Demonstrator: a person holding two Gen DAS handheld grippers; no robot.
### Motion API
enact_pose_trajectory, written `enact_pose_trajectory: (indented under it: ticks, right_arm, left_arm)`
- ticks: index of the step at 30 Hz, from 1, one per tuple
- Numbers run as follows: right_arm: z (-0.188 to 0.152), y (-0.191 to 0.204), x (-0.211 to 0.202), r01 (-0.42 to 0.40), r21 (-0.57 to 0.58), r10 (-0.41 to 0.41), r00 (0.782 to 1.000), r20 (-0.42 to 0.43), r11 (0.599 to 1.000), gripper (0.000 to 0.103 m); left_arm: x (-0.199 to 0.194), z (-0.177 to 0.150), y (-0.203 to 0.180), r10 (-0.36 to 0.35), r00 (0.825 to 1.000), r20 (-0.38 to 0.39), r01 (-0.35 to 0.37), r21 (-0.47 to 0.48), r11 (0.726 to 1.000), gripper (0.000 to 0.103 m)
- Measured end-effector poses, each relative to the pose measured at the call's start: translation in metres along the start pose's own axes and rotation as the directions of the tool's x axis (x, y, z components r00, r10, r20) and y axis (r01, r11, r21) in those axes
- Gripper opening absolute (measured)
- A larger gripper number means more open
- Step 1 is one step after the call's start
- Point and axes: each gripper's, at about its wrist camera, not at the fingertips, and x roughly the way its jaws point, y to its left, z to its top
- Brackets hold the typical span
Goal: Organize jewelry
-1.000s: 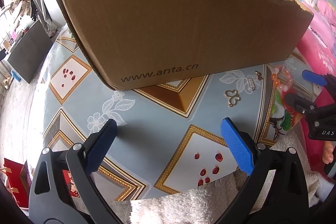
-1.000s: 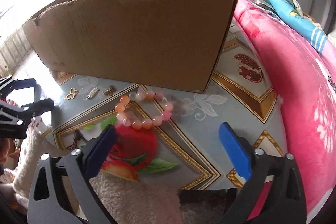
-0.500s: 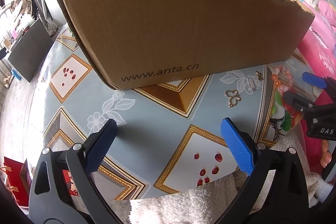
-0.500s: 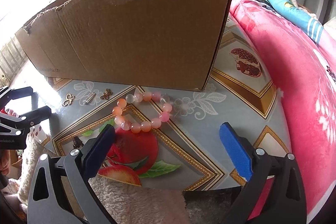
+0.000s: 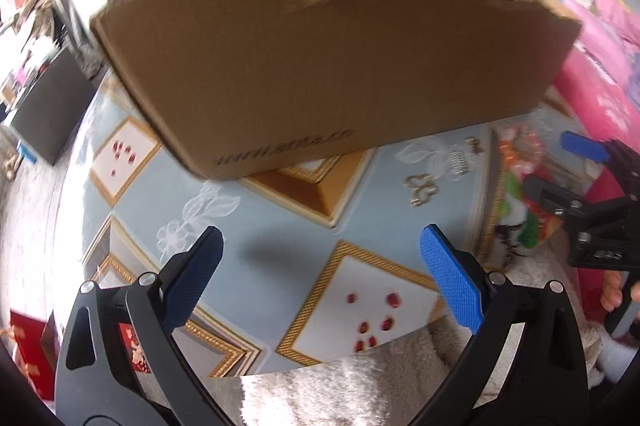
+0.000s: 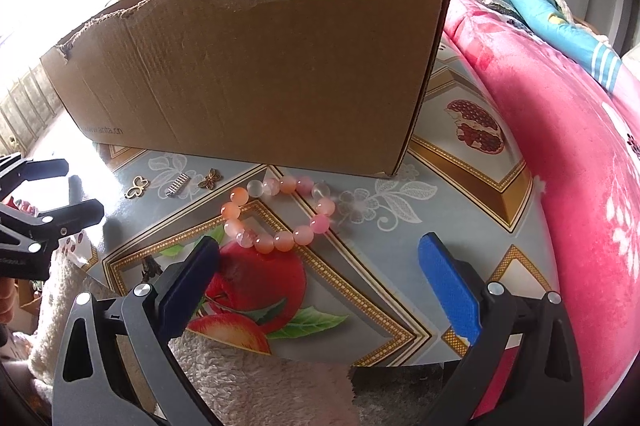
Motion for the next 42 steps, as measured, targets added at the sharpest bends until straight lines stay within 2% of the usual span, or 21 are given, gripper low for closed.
enact_pose_trajectory:
  ticks: [3,7,8,11,13,17,20,25,29,42]
  right_arm:
    - [0.000,0.000,0.000,-0.002,-0.002,0.002,1.000,-0.001,1.000,0.097]
    - [0.000,0.000,0.000,0.002,0.003,-0.002,1.000,0.007,1.000,0.097]
    - [0.000,0.001,0.000,0.002,0.003,-0.002,1.000,0.009,1.000,0.097]
    - [0.000,0.002,0.000,-0.001,-0.003,0.002,1.000,0.015,1.000,0.097]
    - [0.000,0.002,0.000,-0.005,-0.006,0.005,1.000,0.018,1.000,0.097]
    - [-0.002,0.005,-0.001,-0.008,-0.011,0.008,1.000,0.022,1.000,0.097]
    - [-0.003,0.006,-0.002,-0.011,-0.013,0.012,1.000,0.025,1.000,0.097]
    - [-0.004,0.006,-0.002,-0.014,-0.016,0.015,0.999,0.029,1.000,0.097]
    - [-0.004,0.005,-0.003,-0.017,-0.018,0.017,0.999,0.031,1.000,0.097]
    - [-0.005,0.005,-0.003,-0.016,-0.018,0.016,0.999,0.032,1.000,0.097]
  left_arm:
    - [-0.014,0.003,-0.018,-0.065,0.995,0.074,0.058,0.091,0.994,0.095]
    - [-0.015,0.008,-0.035,-0.106,0.990,0.088,0.091,0.158,0.983,0.092]
    - [-0.015,0.009,-0.037,-0.114,0.989,0.095,0.097,0.164,0.982,0.083]
    - [-0.010,0.012,-0.040,-0.140,0.986,0.088,0.123,0.177,0.977,0.064]
    - [-0.006,0.016,-0.035,-0.180,0.982,0.064,0.165,0.185,0.969,0.051]
    - [0.007,0.017,-0.035,-0.195,0.981,0.015,0.186,0.234,0.954,0.036]
    - [0.014,0.020,-0.036,-0.194,0.981,-0.011,0.190,0.264,0.945,0.030]
    - [0.012,0.021,-0.036,-0.192,0.981,-0.012,0.186,0.296,0.937,0.027]
    - [0.011,0.021,-0.037,-0.194,0.981,-0.014,0.189,0.311,0.932,0.015]
    - [0.010,0.018,-0.041,-0.203,0.979,-0.012,0.196,0.315,0.928,0.015]
